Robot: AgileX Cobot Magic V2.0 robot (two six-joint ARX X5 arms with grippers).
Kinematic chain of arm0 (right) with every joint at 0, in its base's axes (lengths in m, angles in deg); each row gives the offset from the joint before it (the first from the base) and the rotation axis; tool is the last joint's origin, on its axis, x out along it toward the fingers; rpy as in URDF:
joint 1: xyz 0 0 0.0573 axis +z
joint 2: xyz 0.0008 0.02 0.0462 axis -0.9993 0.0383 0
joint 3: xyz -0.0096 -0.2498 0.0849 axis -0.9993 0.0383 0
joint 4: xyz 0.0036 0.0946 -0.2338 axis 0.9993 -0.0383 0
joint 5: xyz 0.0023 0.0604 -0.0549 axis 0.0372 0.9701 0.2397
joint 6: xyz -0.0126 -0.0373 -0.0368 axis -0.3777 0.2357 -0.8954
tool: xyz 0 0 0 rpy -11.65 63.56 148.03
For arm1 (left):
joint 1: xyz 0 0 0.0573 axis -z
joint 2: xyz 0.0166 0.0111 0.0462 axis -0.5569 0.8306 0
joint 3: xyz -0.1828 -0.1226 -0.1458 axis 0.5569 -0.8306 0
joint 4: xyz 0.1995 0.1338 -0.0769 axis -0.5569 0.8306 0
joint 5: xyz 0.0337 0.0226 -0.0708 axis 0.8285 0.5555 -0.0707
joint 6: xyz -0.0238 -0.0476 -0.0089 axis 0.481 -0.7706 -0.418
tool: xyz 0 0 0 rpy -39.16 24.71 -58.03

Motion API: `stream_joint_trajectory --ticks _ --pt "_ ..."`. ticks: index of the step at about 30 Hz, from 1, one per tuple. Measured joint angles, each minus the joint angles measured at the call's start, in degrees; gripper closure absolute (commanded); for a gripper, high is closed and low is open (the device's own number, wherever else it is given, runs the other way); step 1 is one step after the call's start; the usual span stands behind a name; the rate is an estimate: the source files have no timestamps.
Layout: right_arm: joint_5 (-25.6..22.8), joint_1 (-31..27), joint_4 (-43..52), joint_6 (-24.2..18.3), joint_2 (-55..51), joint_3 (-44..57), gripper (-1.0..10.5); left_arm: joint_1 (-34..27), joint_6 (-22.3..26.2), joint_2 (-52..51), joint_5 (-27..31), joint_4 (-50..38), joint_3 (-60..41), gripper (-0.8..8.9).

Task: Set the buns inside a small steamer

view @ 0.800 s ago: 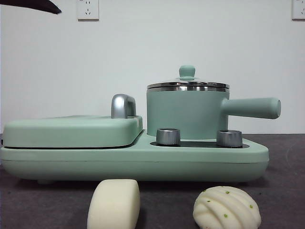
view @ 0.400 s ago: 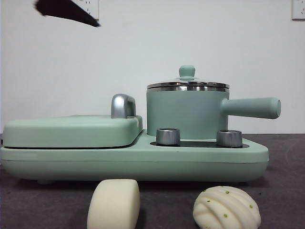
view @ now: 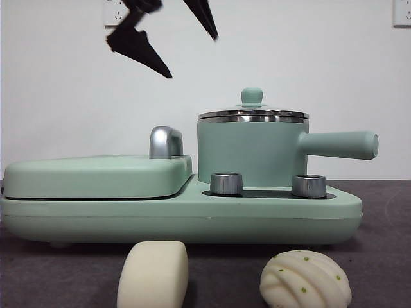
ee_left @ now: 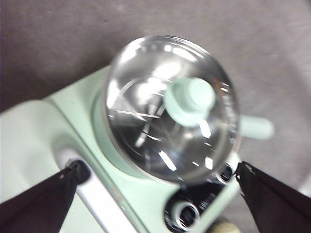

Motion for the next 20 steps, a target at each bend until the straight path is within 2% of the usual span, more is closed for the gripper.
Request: stream_joint_trajectory --ticks 6,9,12,19,20 --pt "0.0 0.0 0.0 0.0 0.0 0.0 4.2 2.5 0.5 10.2 3.6 8.0 17.1 3.24" --pt "0.0 0.0 0.0 0.0 0.0 0.0 4.2 4.0 0.5 13.4 4.9 9.7 22.0 3.24" --pt "0.0 0.0 -0.1 0.0 0.0 0.0 4.2 5.6 0.5 14.9 5.0 9.9 23.6 3.24" --pt "0.0 0.0 -0.2 0.0 0.0 0.0 4.2 10.0 2.7 16.3 10.4 9.0 23.7 3.27" --pt "0.0 0.0 -0.2 0.0 0.0 0.0 4.2 10.4 3.0 16.9 10.6 9.0 23.7 3.53"
